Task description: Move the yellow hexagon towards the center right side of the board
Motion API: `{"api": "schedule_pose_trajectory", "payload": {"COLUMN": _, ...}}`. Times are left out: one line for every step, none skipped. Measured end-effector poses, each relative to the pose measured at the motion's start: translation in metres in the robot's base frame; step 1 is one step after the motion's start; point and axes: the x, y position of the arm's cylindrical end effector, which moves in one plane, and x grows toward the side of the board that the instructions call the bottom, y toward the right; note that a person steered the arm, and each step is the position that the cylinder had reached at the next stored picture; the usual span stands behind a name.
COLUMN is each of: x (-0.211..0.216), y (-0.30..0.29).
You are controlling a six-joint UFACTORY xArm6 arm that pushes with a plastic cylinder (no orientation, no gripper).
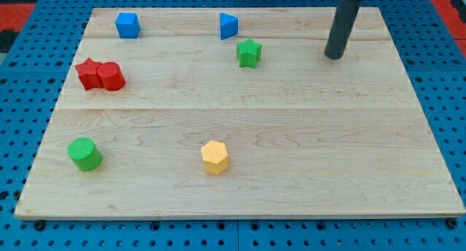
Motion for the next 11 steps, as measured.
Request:
{"api": "schedule_pose_trajectory", "payload": {"x": -0.006, "y": 0.008}}
{"api": "schedule_pose_trajectory", "payload": {"x": 0.015, "y": 0.008}}
{"api": "schedule_pose_trajectory", "payload": {"x": 0.002, "y": 0.020}}
{"api": "schedule_pose_trajectory", "payload": {"x": -0.011, "y": 0.043}}
{"api": "schedule_pose_trajectory", "payload": {"x": -0.039, "y": 0.029}}
{"api": "schedule_pose_trajectory", "payload": {"x": -0.042, "y": 0.029}}
{"api": "schedule_pose_trajectory", "payload": {"x": -0.027, "y": 0.029}}
{"api": "schedule_pose_trajectory", "payload": {"x": 0.077, "y": 0.029}}
{"api": "schedule_pose_trajectory", "payload": {"x": 0.184, "y": 0.008}}
{"api": "schedule_pose_trajectory", "payload": {"x": 0.262, "y": -0.042}}
{"api": "schedule_pose_trajectory", "payload": {"x": 0.298, "y": -0.113}}
